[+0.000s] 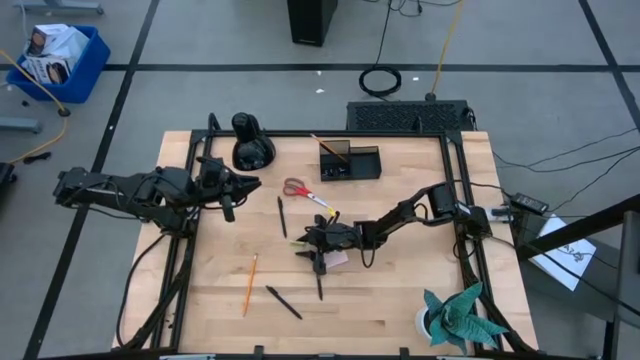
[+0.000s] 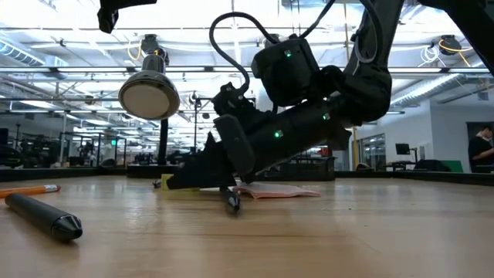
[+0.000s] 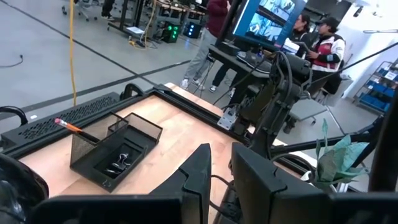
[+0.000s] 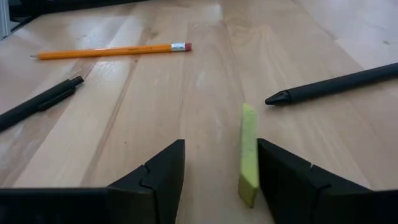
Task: Pick and place office supplies into organizer
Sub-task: Put the yellow eraser into the black desk organizer
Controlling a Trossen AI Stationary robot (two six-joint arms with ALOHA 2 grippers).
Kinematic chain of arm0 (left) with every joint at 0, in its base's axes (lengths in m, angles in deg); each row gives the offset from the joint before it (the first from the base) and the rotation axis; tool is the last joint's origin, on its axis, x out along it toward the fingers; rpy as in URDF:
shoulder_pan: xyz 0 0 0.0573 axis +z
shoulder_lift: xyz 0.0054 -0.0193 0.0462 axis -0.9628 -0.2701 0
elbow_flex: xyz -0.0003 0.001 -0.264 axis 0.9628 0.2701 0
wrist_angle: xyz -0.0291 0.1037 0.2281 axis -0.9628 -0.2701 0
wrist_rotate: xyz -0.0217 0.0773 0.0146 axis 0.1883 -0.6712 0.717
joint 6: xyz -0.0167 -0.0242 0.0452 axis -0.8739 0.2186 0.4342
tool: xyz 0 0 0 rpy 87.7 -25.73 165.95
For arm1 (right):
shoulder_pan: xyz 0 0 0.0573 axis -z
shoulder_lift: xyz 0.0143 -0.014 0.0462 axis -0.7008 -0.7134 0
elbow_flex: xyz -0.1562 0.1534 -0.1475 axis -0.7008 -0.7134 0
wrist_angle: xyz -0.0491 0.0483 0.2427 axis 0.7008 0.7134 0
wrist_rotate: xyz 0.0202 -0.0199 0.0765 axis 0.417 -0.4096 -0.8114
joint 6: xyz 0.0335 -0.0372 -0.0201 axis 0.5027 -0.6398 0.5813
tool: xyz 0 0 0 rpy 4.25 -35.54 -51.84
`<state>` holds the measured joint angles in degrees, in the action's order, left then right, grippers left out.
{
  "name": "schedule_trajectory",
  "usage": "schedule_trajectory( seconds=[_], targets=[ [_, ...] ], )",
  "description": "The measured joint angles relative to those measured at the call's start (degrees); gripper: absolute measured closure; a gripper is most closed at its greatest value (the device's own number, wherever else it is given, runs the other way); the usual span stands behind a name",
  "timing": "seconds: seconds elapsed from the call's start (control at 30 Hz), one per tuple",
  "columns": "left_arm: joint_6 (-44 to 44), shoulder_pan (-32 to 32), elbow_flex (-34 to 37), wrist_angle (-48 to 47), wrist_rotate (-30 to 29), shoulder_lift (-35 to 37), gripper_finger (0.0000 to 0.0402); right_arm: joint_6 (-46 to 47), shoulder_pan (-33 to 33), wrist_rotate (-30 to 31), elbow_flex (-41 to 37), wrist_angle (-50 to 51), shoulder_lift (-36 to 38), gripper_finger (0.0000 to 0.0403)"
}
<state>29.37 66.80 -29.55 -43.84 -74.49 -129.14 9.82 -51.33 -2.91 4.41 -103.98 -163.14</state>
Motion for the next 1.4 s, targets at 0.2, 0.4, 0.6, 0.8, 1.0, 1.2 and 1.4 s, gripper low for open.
schedule_trajectory(
  seconds=[0.2, 0.4, 0.6, 0.8, 1.0, 1.2, 1.4],
  targets=[
    [-0.4, 0.0, 0.0, 0.0, 0.0, 0.0, 0.0334, 1.5, 0.6, 0.0, 0.0, -0.2, 0.0, 0.0248],
    [-1.7, 0.0, 0.0, 0.0, 0.0, 0.0, 0.0334, 1.6, 1.7, -0.3, -0.1, -0.4, 0.0, 0.0309],
    [-0.4, 0.0, 0.0, 0.2, 0.0, 0.0, 0.0334, 3.8, 2.2, -0.1, -0.2, -0.4, 0.6, 0.0385],
    [-0.3, 0.0, 0.0, 0.3, 0.0, 0.0, 0.0334, 4.7, 2.5, 1.7, -0.2, 0.0, 5.1, 0.0374],
    [-0.5, 0.0, 0.0, 1.3, 0.1, 0.0, 0.0334, 4.4, 3.3, 1.5, -0.2, 8.2, 13.1, 0.0386],
    [-0.6, 0.0, 0.0, 3.9, -0.1, 0.0, 0.0334, 4.3, 5.6, 1.7, -0.2, 24.4, 23.3, 0.0384],
    [-0.4, 0.0, 0.0, 4.2, -0.2, 0.0, 0.0334, 1.9, 9.7, 6.1, -0.2, 42.0, 32.4, 0.0384]
  ],
)
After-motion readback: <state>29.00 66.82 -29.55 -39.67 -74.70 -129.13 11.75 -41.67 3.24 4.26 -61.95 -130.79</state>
